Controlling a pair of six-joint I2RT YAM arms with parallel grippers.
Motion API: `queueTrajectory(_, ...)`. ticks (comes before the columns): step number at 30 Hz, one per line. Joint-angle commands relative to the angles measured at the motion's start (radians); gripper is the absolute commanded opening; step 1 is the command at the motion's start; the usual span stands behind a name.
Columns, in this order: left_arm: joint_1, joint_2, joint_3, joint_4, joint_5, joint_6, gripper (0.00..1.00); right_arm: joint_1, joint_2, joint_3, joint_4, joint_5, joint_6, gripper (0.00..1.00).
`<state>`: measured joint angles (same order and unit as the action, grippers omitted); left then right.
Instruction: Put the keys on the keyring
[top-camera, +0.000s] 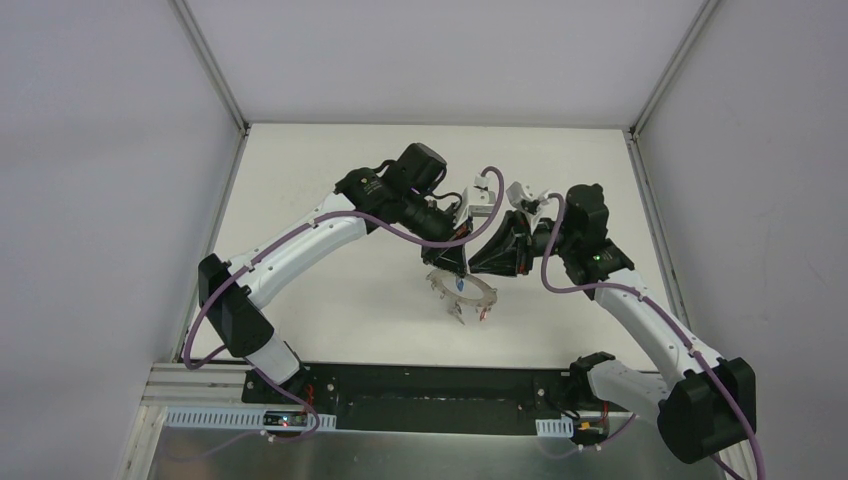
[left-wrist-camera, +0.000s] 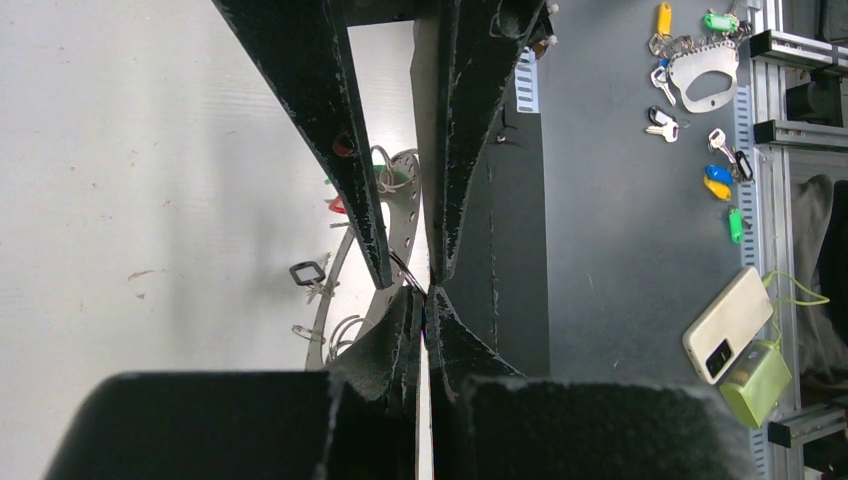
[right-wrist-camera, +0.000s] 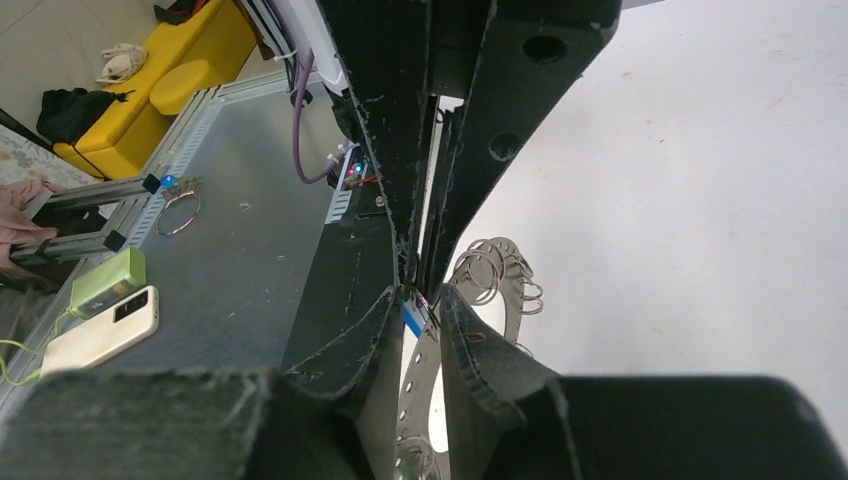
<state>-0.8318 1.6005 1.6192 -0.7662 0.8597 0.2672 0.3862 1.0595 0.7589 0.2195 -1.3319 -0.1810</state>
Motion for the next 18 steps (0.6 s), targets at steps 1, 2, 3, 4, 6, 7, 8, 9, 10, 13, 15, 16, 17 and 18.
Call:
queueTrajectory(1,-0.009,-0.014,0.05,0.004,0.037,0.024,0.0,0.01,0.001,0.041,-0.012,-0.03,-0.051,0.21)
queueTrajectory(2,-0.009,-0.014,0.049,0.004,0.034,0.025,0.0,0.01,0.003,0.042,-0.013,-0.03,-0.052,0.21)
queueTrajectory(3,-0.008,-0.014,0.05,0.002,0.034,0.025,0.0,0.011,0.003,0.043,-0.014,-0.031,-0.053,0.21)
queueTrajectory(4,-0.008,-0.015,0.05,0.002,0.033,0.024,0.0,0.012,0.004,0.042,-0.015,-0.031,-0.054,0.21)
queueTrajectory(6,-0.008,-0.016,0.05,0.002,0.032,0.023,0.0,0.015,0.005,0.043,-0.021,-0.032,-0.057,0.2)
queueTrajectory(7,-0.008,-0.015,0.05,0.002,0.032,0.024,0.0,0.015,0.007,0.044,-0.022,-0.032,-0.058,0.2)
queueTrajectory(8,-0.009,-0.016,0.051,0.002,0.033,0.023,0.0,0.016,0.007,0.044,-0.023,-0.032,-0.058,0.2)
queueTrajectory(9,-0.009,-0.015,0.051,0.002,0.033,0.024,0.0,0.017,0.007,0.044,-0.023,-0.03,-0.06,0.19)
queueTrajectory(10,-0.008,-0.016,0.051,0.002,0.032,0.023,0.0,0.017,0.008,0.045,-0.024,-0.03,-0.06,0.19)
queueTrajectory(13,-0.008,-0.015,0.051,0.002,0.031,0.024,0.0,0.02,0.007,0.046,-0.027,-0.031,-0.06,0.17)
queueTrajectory(15,-0.009,-0.014,0.051,0.003,0.031,0.024,0.0,0.021,0.008,0.046,-0.026,-0.032,-0.06,0.14)
queueTrajectory(16,-0.009,-0.013,0.052,0.003,0.031,0.024,0.0,0.022,0.008,0.046,-0.027,-0.032,-0.061,0.14)
queueTrajectory(17,-0.009,-0.012,0.053,0.003,0.03,0.023,0.0,0.023,0.008,0.046,-0.028,-0.032,-0.06,0.13)
queueTrajectory(18,-0.008,-0.012,0.053,0.002,0.03,0.023,0.0,0.022,0.008,0.046,-0.029,-0.034,-0.06,0.13)
